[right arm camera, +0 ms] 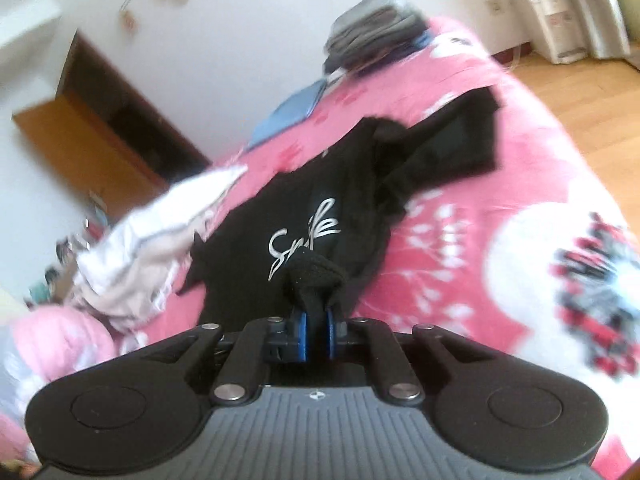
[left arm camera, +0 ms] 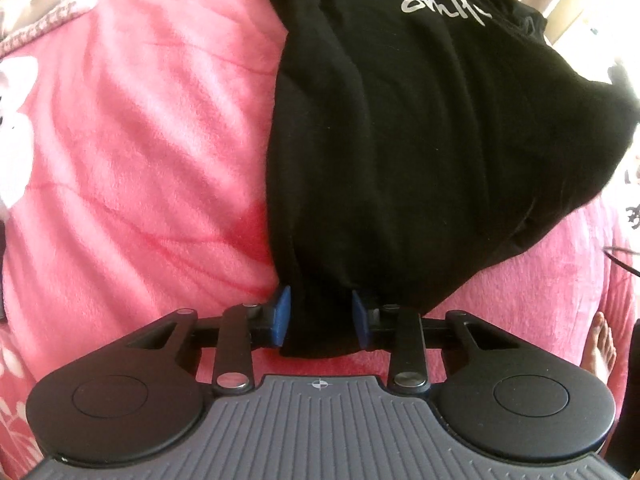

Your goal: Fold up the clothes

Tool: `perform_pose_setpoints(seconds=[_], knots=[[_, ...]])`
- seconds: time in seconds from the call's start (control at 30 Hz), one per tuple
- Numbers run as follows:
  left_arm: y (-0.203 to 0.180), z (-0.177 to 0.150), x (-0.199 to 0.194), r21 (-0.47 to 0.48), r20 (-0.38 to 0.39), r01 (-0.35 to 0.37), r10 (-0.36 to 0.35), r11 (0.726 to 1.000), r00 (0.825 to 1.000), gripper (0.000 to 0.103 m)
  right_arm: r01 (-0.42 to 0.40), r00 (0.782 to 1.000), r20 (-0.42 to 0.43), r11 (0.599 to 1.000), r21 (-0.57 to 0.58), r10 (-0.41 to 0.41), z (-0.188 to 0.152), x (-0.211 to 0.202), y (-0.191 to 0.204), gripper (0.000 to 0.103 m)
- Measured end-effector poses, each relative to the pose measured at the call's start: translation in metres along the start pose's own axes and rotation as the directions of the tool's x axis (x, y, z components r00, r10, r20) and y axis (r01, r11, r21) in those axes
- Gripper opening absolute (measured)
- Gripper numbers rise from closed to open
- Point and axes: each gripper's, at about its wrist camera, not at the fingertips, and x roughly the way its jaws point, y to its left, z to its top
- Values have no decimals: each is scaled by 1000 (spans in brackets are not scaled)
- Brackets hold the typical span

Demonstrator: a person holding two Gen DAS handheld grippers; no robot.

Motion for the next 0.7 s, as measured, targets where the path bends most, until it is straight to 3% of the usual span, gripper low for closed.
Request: perform_pose_setpoints(seconds=[0.1,0.17,0.23,0.3,0.37,0.4,0.43,0.53,0.63,0.7], knots=[[2,-2,-1,10,-11,7,-7,1000,1000,32,81,997,-13,996,35,-80,-13,-33,-15,11],[4,-2,-3,7,-14,13,-13,1000,1000,32,187,980,-72,981,44,-183,-27,-41,-31,12],[6,-2,-5,3,-15,19,-19,1000,1000,32,305,944,-147,951,48,-295,-40,-45,-48,13],[7,-2,-7,-2,-16,25,-25,1000,1000,32,433,887,-192,901,25,-421,-48,-50,-56,14],[9,-3,-9,-7,-17,31,-31,1000,999,35,522,849,-60,850,-69,-526,-45,-67,-42,14],[8,-3,-9,-11,-16,34,-34,999,999,38,534,844,-4,840,-101,-537,-40,-72,-33,14],[8,-4,-9,-15,-15,37,-37,999,999,42,533,846,43,837,-127,-532,-34,-75,-24,14],[11,-5,-13,-42,-3,55,-55,998,998,50,427,904,95,870,-247,-417,-10,-64,13,15],[14,-6,-16,-72,10,74,-74,995,997,53,264,963,48,890,-372,-265,5,-34,52,23],[20,-14,-25,-89,17,85,-84,992,996,54,130,987,-32,888,-441,-160,8,-6,80,24]])
